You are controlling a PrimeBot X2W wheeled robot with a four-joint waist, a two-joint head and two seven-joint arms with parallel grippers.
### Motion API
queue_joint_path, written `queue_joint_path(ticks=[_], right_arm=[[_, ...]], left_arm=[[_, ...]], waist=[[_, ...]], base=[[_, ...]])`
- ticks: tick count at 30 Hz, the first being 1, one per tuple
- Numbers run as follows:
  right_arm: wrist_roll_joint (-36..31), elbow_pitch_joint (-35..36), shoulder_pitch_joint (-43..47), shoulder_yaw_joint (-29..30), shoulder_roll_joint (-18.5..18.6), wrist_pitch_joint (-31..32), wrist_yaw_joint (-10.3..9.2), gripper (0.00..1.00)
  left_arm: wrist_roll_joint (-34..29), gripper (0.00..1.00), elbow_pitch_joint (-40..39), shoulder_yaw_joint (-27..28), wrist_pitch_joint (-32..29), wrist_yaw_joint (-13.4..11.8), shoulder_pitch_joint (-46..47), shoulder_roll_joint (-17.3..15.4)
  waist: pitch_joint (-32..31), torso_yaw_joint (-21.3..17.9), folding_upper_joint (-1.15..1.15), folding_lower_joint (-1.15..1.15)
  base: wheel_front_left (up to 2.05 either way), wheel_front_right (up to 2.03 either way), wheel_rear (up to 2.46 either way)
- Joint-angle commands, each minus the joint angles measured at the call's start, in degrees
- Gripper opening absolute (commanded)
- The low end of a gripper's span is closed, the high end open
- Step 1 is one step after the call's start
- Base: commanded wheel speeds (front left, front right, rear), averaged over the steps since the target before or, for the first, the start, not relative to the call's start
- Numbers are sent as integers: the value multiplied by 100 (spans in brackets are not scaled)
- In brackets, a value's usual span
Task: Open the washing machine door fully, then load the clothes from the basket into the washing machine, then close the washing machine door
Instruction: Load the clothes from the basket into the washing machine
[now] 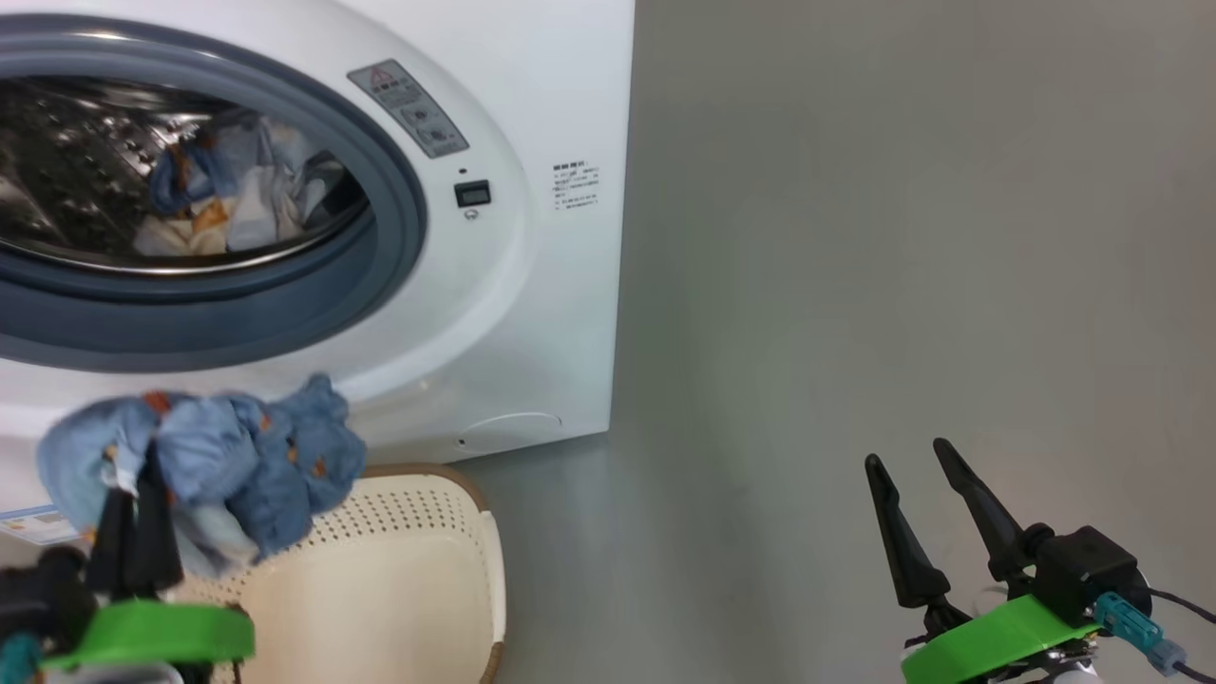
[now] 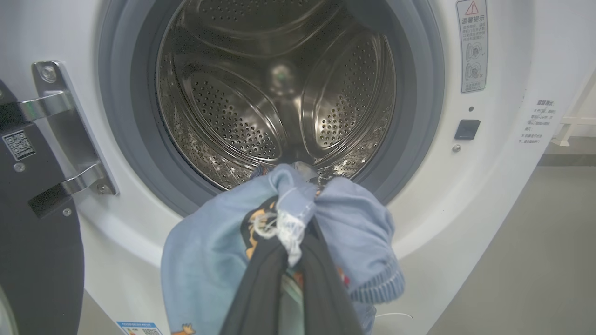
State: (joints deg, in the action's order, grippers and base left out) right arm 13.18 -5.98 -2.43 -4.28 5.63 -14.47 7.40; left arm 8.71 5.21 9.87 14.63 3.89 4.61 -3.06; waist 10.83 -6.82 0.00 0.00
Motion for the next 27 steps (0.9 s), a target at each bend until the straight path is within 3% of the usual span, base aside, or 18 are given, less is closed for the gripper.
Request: queue_joint_path(ticks=[1, 19, 27], right_arm=[[-1, 124, -161, -155, 23, -20, 9, 100], [146, 21, -508, -246, -101, -49, 9, 100], [227, 91, -592, -301, -195, -51, 9, 100]], left_arm=[[-25, 0, -34, 254, 37, 37, 393, -190], [-146, 0, 1750, 350, -4, 151, 3058, -1298], [-91, 0, 2523, 310, -432, 141, 4004, -1606]], waist=[[164, -114, 0, 0], [1157, -719, 0, 0], [1723, -836, 0, 0]], base=[[0, 0, 0], [0, 0, 0], [0, 0, 0]])
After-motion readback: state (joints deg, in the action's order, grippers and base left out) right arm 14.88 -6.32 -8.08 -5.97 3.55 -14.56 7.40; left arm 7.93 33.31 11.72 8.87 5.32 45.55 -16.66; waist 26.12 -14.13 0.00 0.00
